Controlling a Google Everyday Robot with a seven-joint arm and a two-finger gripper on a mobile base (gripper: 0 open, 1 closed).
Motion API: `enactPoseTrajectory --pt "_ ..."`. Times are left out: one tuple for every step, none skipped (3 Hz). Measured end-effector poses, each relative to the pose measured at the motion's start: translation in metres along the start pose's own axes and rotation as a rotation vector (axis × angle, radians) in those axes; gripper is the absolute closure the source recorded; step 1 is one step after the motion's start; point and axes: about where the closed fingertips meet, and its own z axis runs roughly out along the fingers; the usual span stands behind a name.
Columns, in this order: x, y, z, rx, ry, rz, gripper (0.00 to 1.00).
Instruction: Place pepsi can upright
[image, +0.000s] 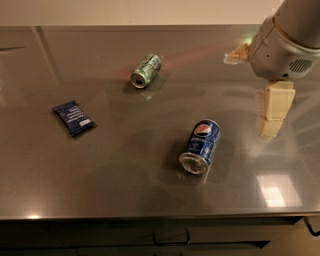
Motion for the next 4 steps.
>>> enactPoseTrajectory --pt "-0.01 -0.009 0.018 -0.025 -0.003 -0.181 0.0" --pt "-0.016 -0.015 0.028 -0.038 -0.001 -0.3 0.0" --pt "-0.019 -0.014 0.036 -0.054 0.004 -0.422 0.0" --pt "-0.021 -0.013 0.042 -0.067 0.008 -0.523 0.0"
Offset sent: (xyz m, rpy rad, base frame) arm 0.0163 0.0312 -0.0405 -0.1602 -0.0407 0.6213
